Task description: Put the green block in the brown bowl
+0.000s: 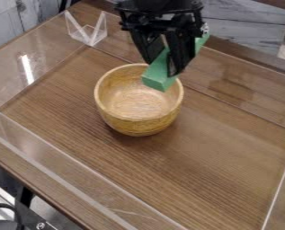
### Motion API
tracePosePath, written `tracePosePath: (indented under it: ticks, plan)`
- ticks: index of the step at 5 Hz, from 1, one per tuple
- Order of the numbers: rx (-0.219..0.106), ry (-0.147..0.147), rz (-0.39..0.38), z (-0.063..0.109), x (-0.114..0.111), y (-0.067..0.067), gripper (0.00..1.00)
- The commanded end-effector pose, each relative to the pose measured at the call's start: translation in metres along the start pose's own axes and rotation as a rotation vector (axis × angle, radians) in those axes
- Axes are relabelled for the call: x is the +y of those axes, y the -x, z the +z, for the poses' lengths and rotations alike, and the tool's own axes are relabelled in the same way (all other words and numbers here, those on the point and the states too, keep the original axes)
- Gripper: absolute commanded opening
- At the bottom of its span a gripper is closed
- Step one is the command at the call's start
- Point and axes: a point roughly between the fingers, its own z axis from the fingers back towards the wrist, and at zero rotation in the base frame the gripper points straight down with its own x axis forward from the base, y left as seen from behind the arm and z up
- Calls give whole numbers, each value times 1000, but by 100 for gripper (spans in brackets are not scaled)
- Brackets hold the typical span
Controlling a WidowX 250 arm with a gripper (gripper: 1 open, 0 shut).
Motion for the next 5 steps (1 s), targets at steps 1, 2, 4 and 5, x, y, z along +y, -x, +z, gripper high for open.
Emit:
tracePosePath:
  ticks: [1,2,4,5]
  plan:
    - [-64,-7,-18,12,1,-6,0]
    - [-60,-7,-29,7,7,-3,0]
    - [-44,-15,-54,-8,19,4,0]
    - [-36,-23,-60,-15,25,6,0]
